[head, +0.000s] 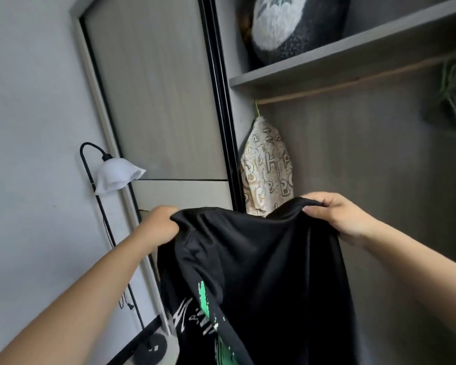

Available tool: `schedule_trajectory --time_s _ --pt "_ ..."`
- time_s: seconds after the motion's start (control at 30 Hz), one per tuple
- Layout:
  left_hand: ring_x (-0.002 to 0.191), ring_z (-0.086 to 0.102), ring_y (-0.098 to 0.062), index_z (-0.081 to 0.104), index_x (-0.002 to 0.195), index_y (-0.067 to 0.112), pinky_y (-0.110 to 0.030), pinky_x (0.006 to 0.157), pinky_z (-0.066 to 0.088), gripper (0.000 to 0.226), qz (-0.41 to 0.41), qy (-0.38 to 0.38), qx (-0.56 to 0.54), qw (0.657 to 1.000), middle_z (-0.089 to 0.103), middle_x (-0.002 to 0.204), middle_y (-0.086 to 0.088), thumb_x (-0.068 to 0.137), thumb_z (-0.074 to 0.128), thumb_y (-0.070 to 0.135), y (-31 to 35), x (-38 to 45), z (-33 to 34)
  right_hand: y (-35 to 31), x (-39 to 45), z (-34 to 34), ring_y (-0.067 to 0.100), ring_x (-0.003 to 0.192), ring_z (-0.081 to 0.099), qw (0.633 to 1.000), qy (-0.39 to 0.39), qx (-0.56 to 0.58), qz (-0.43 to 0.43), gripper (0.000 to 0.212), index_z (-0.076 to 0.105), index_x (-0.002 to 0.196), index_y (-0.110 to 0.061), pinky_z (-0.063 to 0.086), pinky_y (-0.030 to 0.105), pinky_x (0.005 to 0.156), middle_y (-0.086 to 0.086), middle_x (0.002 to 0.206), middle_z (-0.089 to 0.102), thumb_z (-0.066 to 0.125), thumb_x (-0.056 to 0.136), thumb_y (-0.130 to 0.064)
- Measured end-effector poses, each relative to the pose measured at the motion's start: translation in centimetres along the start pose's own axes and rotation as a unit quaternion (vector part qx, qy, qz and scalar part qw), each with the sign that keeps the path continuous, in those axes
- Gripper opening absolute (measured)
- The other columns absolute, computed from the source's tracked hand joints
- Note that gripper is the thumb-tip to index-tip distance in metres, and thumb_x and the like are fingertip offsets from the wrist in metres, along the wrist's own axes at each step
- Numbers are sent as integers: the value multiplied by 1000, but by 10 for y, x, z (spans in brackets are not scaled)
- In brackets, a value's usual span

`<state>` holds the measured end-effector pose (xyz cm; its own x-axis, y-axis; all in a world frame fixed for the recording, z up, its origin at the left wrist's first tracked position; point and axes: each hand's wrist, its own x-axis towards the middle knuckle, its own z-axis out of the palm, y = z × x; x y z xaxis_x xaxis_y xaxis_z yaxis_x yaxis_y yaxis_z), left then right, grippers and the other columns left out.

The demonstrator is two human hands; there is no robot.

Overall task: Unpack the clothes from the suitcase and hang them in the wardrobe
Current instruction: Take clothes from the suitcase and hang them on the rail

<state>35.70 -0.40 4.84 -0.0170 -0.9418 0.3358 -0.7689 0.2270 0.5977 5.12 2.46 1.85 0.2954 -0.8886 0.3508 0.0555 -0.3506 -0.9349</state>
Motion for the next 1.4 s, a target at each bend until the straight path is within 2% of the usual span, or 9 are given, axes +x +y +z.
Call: schedule_trajectory --time_s 0.17,0.33,0.47,0.6,0.77,0.93,1.13,1.27,1.4 --pt "75 48 -14 44 58 19 -9 44 28 36 14 -143 198 970 49 65 4 80 44 -10 28 11 62 -39 11 -34 2 63 55 974 33 -192 -112 32 59 76 -16 44 10 64 -5 68 62 50 84 14" --pt "99 57 1 50 113 23 -9 77 48 44 70 -328 -288 897 58 108 14 71 58 13 102 -1 132 -62 10 -69 -2 53 48 905 15 -406 -122 34 47 70 -26 37 8 55 -7 63 56 68 74 0" --pt "101 60 3 52 112 27 -16 87 47 50 138 -325 -370 859 63 109 14 64 66 27 157 4 190 -71 5 -103 1 55 48 883 96 -442 -121 34 45 68 -28 38 12 55 -10 65 54 73 70 -9" --pt "91 59 -6 59 89 24 -15 77 45 12 141 -266 -197 933 66 98 3 85 60 36 193 13 211 -78 -15 -146 -3 51 52 868 123 -475 -79 28 51 63 -26 38 7 49 -13 60 54 74 70 -12" --pt "64 42 -16 28 57 16 -28 63 34 48 276 -114 207 932 34 59 3 98 28 41 211 28 229 -60 -38 -197 0 58 46 816 113 -567 13 19 57 70 -19 38 7 55 -14 62 50 75 73 -22" --pt "37 30 -5 42 65 13 -24 48 25 37 190 -164 -101 963 33 40 7 97 39 30 220 50 254 -47 -45 -232 1 57 54 862 84 -491 93 11 64 73 -15 39 7 53 -7 65 60 73 75 -22" --pt "27 44 -4 46 70 9 -11 27 26 34 129 -331 -335 873 49 51 -4 98 31 19 230 78 264 -11 -57 -267 2 74 64 831 -144 -417 338 10 68 81 -23 46 12 67 -15 72 69 72 77 -14" --pt "46 36 -4 44 62 7 -13 47 29 37 230 -441 -141 856 41 52 4 89 52 32 218 122 266 15 -43 -286 14 85 55 656 -143 -587 453 37 66 103 -9 43 25 76 -3 86 60 66 80 -38" --pt "50 32 -5 40 56 14 -17 49 26 38 373 -330 235 834 36 56 5 80 64 32 220 173 266 19 -7 -291 17 81 54 635 -103 -639 421 45 64 100 -3 42 27 69 3 84 56 64 79 -43"
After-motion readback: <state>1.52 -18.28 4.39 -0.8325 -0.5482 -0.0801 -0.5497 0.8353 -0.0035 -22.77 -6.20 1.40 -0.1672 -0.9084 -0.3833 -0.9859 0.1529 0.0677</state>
